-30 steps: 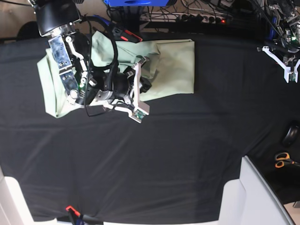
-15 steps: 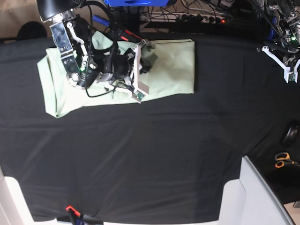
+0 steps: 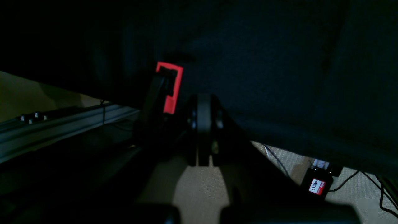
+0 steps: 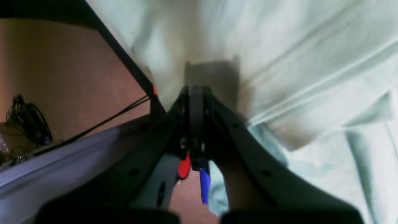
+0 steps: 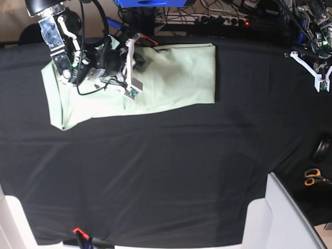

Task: Fold the T-shirt properly
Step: 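Press and smooth the folded stack with the right gripper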

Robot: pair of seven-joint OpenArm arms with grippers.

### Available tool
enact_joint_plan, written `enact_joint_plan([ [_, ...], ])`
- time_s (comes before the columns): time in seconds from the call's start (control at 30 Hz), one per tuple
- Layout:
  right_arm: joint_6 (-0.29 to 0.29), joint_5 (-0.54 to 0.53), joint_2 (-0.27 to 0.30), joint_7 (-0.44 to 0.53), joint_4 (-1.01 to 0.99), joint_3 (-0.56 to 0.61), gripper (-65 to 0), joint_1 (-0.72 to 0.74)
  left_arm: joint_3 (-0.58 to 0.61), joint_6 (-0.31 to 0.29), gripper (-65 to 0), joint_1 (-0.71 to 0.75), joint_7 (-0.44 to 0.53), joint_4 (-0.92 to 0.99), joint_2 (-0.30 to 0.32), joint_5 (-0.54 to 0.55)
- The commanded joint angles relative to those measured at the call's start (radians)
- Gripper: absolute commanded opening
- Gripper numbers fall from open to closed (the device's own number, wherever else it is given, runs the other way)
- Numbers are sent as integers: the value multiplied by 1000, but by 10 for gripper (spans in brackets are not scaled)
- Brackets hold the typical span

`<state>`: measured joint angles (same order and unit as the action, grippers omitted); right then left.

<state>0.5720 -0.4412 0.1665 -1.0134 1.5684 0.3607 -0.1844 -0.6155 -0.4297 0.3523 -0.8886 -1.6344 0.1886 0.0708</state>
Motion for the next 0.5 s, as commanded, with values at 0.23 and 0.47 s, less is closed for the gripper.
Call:
enact_joint_plan([
  [0.23, 4, -20, -9, -9, 25, -2, -649, 147, -8, 2, -650, 6, 15, -14, 15, -2],
  [0.47, 4, -20, -9, 48, -190, -2, -649, 254, -13, 2, -650, 8, 15, -14, 15, -2],
])
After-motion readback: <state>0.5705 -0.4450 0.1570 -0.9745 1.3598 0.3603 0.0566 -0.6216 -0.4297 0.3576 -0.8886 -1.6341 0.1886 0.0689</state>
